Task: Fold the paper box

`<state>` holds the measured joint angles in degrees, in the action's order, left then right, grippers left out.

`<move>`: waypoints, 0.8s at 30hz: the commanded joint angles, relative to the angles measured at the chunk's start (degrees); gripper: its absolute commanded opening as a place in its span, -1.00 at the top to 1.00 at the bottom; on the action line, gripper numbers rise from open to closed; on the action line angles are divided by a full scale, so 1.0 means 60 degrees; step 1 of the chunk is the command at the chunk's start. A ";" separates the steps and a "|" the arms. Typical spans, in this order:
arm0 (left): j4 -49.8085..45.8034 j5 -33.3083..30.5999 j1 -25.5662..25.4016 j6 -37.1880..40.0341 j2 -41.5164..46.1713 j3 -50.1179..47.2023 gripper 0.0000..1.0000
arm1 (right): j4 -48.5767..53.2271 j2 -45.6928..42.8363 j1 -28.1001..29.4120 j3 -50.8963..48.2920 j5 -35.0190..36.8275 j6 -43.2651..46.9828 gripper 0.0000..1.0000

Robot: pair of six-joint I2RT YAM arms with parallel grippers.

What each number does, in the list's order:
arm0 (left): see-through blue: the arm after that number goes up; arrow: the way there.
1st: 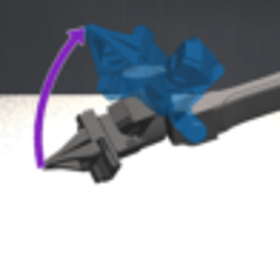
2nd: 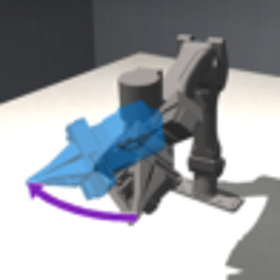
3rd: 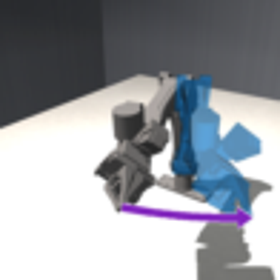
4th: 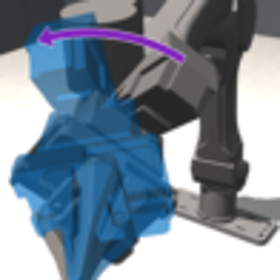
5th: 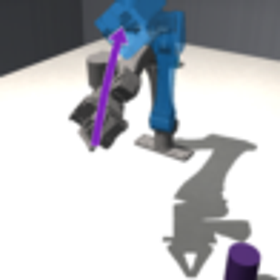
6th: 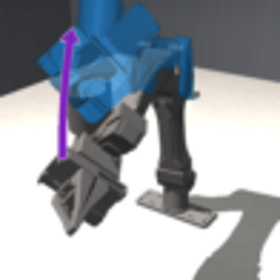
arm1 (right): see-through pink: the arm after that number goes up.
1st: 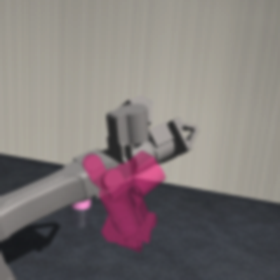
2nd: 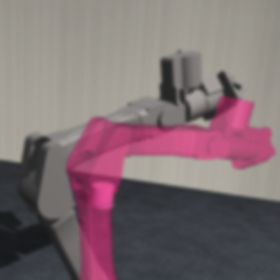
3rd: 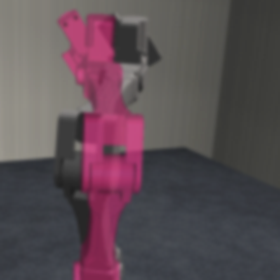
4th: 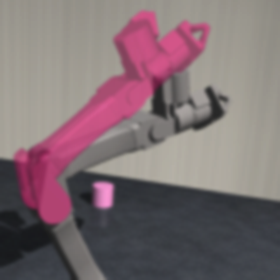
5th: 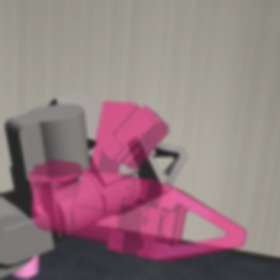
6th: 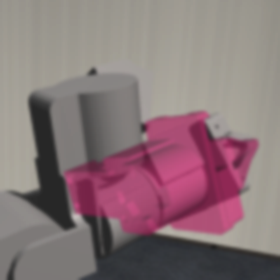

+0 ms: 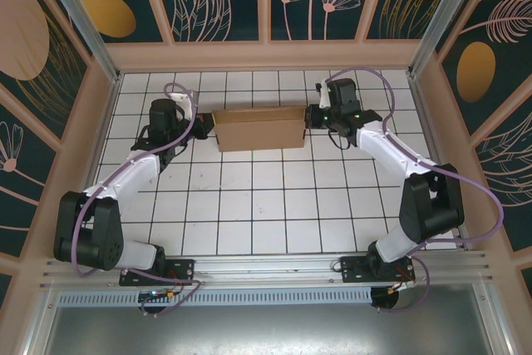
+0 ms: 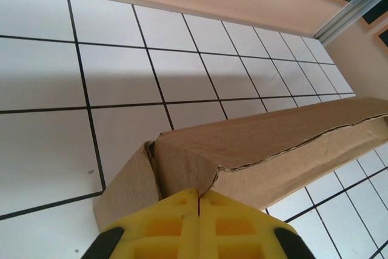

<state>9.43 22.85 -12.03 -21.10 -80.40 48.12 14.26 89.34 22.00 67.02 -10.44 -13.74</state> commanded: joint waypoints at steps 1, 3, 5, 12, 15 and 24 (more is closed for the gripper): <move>-0.0255 -0.0260 -0.0119 -0.0036 0.0099 -0.0443 1.00 | 0.0831 0.0286 0.0311 -0.0440 0.1262 0.0556 1.00; -0.0149 -0.0459 -0.0125 -0.0246 0.0084 -0.0704 1.00 | 0.0763 0.0403 0.0508 -0.0580 0.1668 0.0663 0.99; -0.0003 -0.0656 -0.0131 -0.0468 0.0037 -0.0987 1.00 | 0.0691 0.0528 0.0657 -0.0723 0.1842 0.0598 0.97; -0.0137 -0.0801 -0.0226 -0.0401 0.0014 -0.0991 1.00 | 0.0133 0.0215 0.0790 -0.0990 0.1921 0.0239 0.76; -0.0344 -0.0949 -0.0225 -0.0152 0.0086 -0.0781 1.00 | -0.0134 -0.0242 0.0761 -0.0961 0.1577 0.0239 0.51; -0.0513 -0.0981 -0.0326 0.0060 0.0002 -0.0565 1.00 | -0.1859 -0.1999 0.0137 -0.1694 -0.1420 -0.0005 0.14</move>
<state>12.40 17.43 -13.32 -21.93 -79.37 44.45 8.16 81.43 24.45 58.74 -9.80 -12.78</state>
